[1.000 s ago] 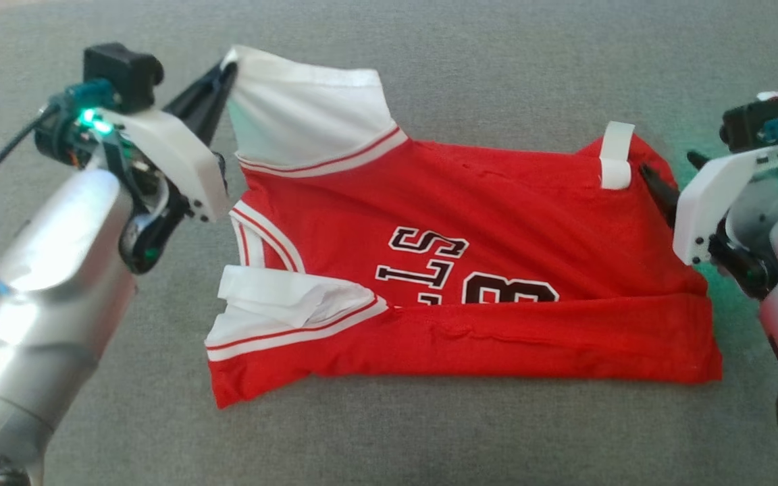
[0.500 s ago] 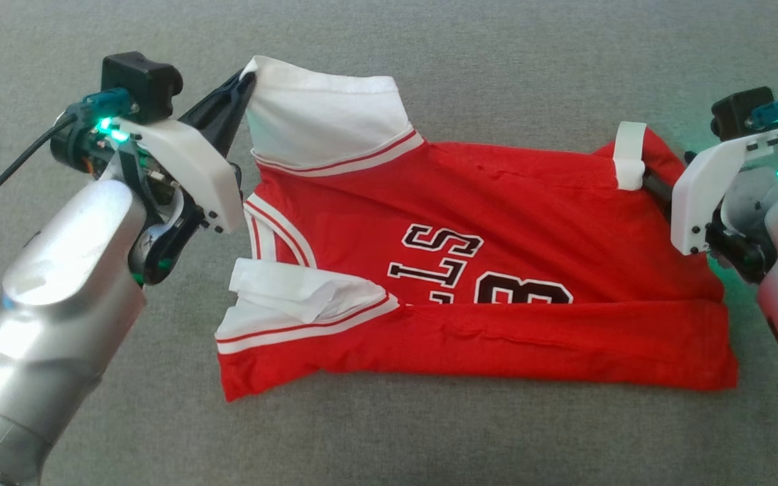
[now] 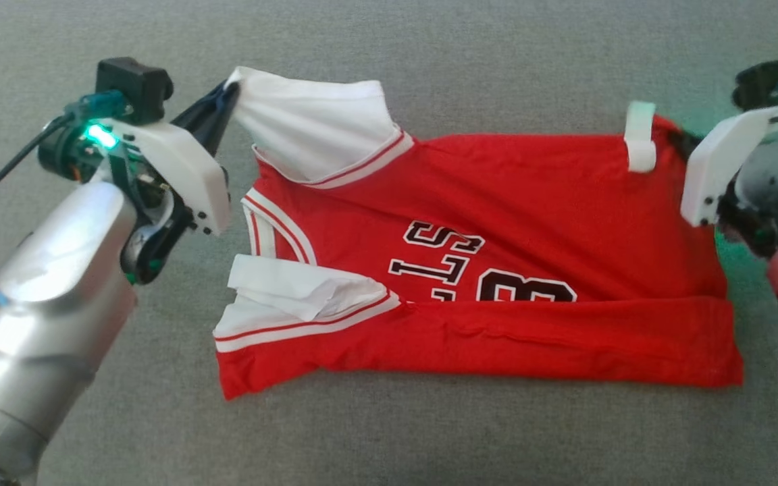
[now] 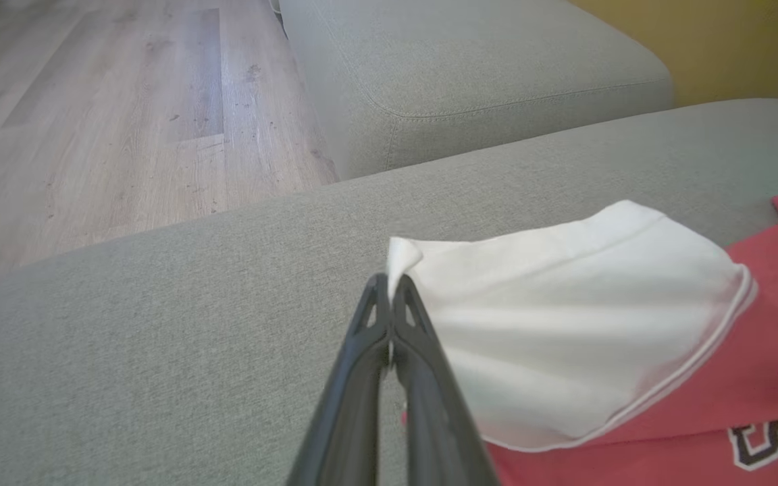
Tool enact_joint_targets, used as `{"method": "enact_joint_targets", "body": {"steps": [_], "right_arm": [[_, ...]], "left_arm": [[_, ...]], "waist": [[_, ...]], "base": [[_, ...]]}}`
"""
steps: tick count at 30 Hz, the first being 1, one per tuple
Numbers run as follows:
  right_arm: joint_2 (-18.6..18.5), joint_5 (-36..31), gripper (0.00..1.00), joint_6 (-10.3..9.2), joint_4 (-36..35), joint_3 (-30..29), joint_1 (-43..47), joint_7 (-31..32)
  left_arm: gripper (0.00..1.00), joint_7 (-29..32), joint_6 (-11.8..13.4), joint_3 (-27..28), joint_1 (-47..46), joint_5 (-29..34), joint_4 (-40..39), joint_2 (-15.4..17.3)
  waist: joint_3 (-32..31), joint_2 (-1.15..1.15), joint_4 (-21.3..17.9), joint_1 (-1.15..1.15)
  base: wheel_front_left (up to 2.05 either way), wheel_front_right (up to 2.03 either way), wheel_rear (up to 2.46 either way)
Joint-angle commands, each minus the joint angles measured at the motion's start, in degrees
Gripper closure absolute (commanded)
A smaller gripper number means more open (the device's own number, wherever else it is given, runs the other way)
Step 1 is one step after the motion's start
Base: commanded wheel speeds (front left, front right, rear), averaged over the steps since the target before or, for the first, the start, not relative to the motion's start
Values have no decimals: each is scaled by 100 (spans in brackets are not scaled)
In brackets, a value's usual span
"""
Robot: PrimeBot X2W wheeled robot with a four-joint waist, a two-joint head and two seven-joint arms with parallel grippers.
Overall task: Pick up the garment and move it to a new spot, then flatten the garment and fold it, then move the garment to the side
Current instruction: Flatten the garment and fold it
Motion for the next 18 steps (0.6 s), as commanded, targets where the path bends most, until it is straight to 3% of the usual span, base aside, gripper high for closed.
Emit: {"method": "enact_joint_targets", "body": {"steps": [1,18], "right_arm": [[12,106,100,-4,-88,-79,-265,-172],[293,386,100,-4,305,-384,-1541,-1295]], "left_arm": [[100,-16,40,244,-436,16,30,236],[100,-1003,29,364,-1928,461,1562,-187]], "waist": [[49,0,-50,0],[591,0,-290,0]], "base": [[0,0,0],[0,0,0]]}}
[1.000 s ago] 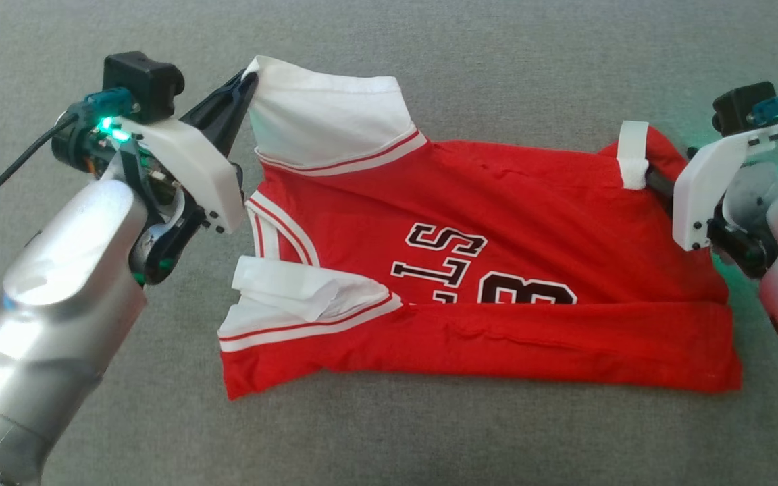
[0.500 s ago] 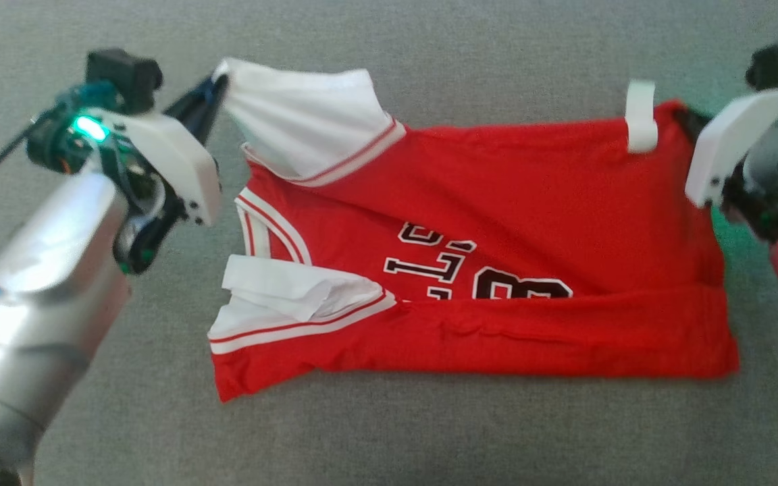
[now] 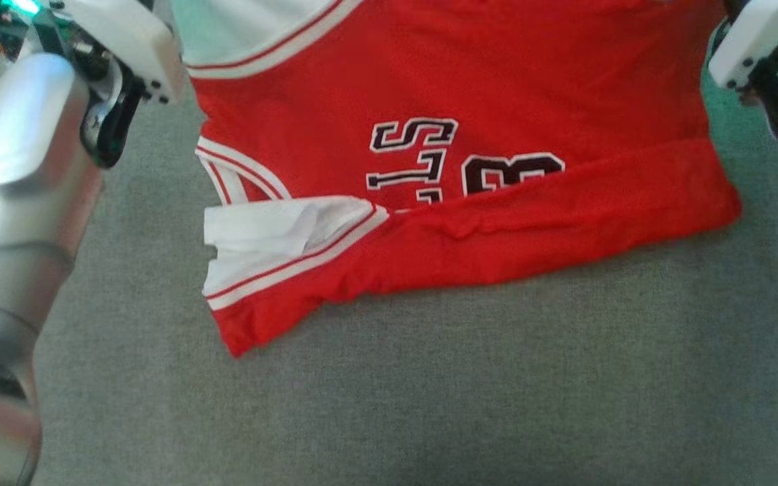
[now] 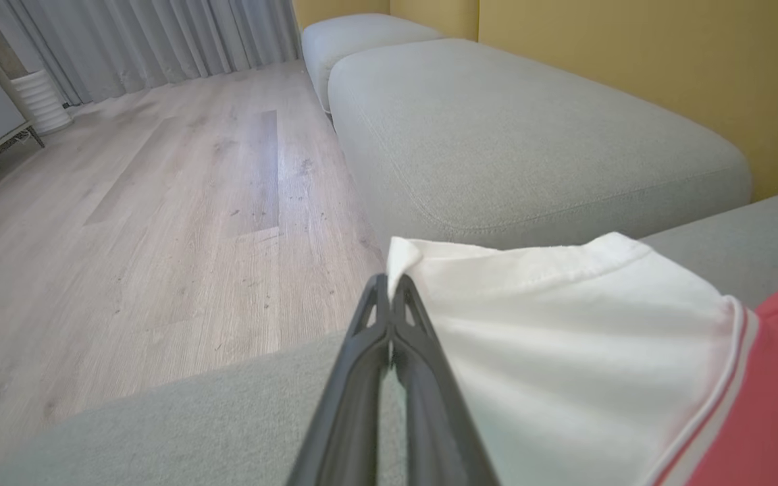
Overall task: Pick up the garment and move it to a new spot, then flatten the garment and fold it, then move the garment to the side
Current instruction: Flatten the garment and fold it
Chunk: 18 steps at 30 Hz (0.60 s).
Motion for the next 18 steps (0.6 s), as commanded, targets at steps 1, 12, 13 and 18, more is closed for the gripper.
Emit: {"method": "enact_joint_targets", "body": {"steps": [1,12,13,18], "right_arm": [[69,2,100,-4,-107,14,-142,-130],[49,430,100,-4,42,238,123,-605],[30,498,100,-4,15,281,199,-588],[-128,875,100,-4,-163,484,628,-428]], "left_arm": [[100,-132,18,235,-346,47,-2,178],[100,-522,-350,48,-164,-161,436,-12],[100,-475,-367,8,-89,-217,382,16],[100,13,-392,-232,430,-771,-294,259]], "waist": [[19,0,-16,-1],[-325,0,35,-1],[-391,0,43,-1],[-740,0,91,-1]], "base": [[0,0,0],[0,0,0],[0,0,0],[0,0,0]]}}
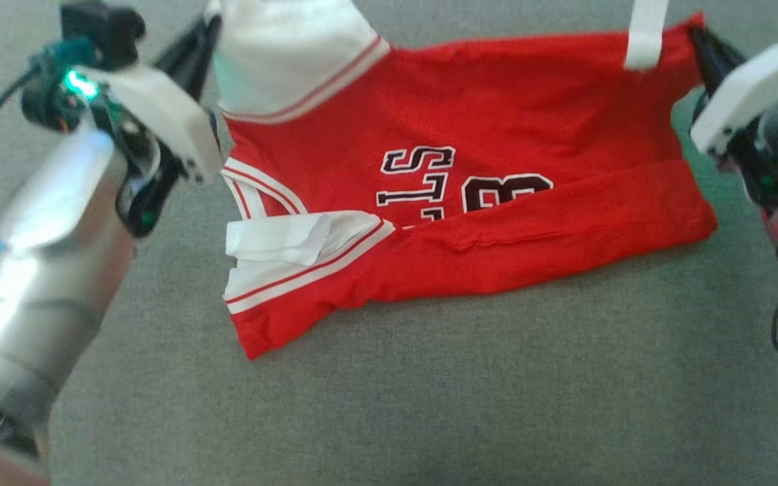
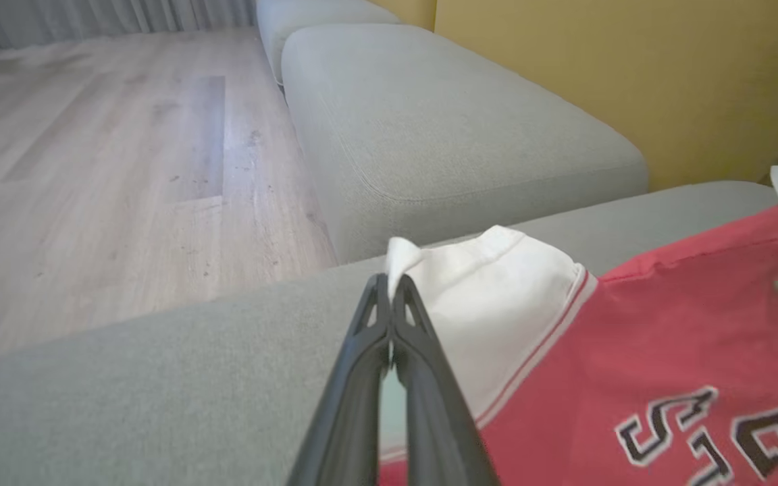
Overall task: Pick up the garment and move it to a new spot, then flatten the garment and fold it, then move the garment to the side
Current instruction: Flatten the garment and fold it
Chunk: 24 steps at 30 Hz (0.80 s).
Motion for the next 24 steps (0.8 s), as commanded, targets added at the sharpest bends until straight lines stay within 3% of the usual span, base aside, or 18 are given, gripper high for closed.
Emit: {"method": "enact_joint_targets", "body": {"steps": [1,12,24], "right_arm": [[-93,136,100,-4,-195,60,90,70],[-591,938,100,-4,-663,512,1001,1214],[-1004,1110,100,-4,-878,853,1323,1828]], "left_arm": [[100,130,13,115,-101,-160,-294,393],[100,1575,11,-466,1161,-1248,-2282,1581],[100,2527,138,-533,1714,-1965,-3766,2422]], "waist": [[-190,0,41,1],[-731,0,79,1],[-959,0,83,1]], "base": [[0,0,0],[0,0,0],[0,0,0]]}}
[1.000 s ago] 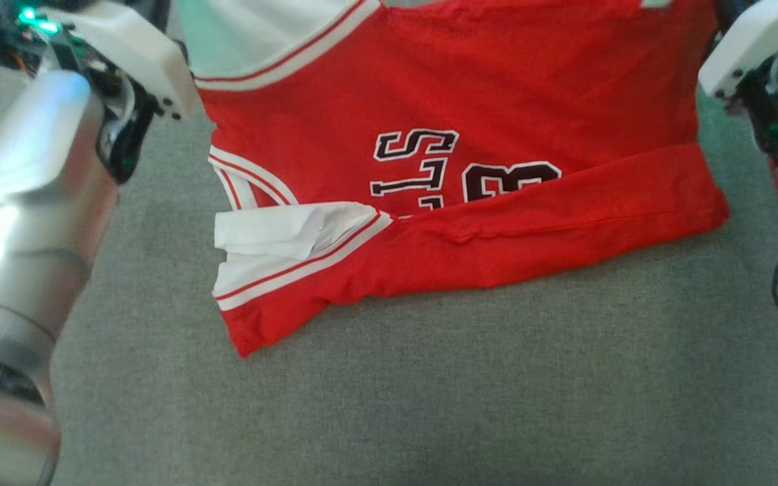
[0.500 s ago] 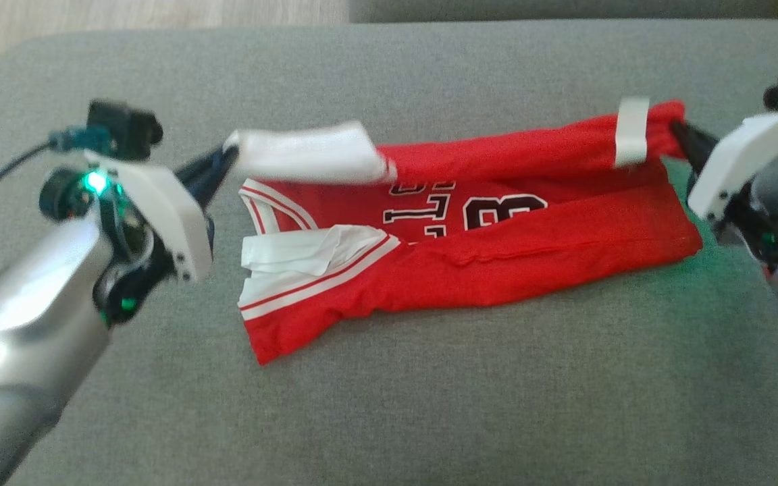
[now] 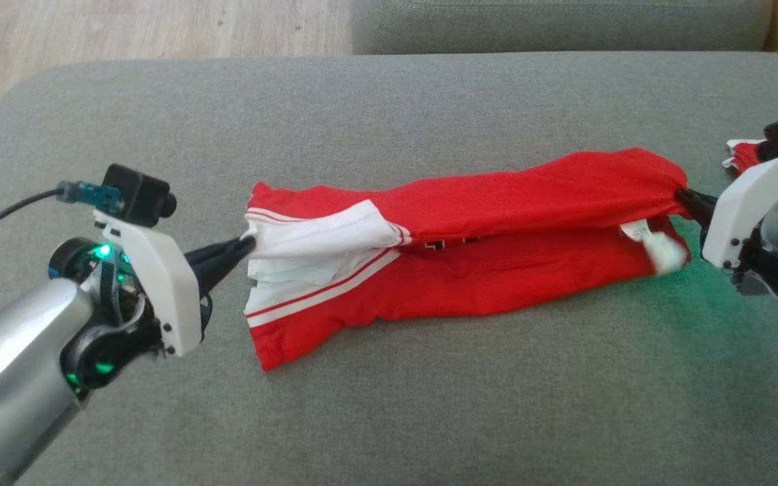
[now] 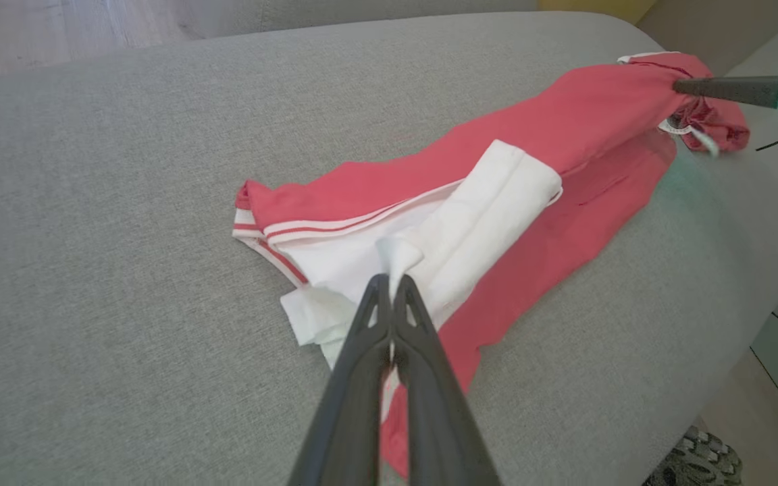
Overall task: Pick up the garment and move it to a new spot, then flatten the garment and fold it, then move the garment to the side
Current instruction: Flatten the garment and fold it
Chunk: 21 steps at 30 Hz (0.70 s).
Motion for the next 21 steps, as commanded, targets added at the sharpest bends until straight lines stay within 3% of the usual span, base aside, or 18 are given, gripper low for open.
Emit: {"method": "enact_joint_targets", "body": {"steps": [1,11,19,20,21], "right_arm": [[-178,49,100,-4,-160,30,17,27],[-286,102,100,-4,-284,250,130,354],[-379,189,100,-4,-288,387,189,797],[-376,210,95,-4,-255,388,201,868],[-369,237,6,-4,-220,386,215,952]], "left_arm": [[100,55,25,310,-205,-67,-215,334],[100,631,48,81,-28,-255,-741,631],[100,727,70,-132,68,-106,-669,543],[99,702,72,-151,67,-59,-634,514],[62,669,80,-164,69,-18,-595,478]], "waist": [[-12,0,-3,1],[-44,0,-23,1],[52,0,-55,1],[62,0,-63,1],[68,0,-71,1]], "base": [[0,0,0],[0,0,0],[0,0,0],[0,0,0],[0,0,0]]}}
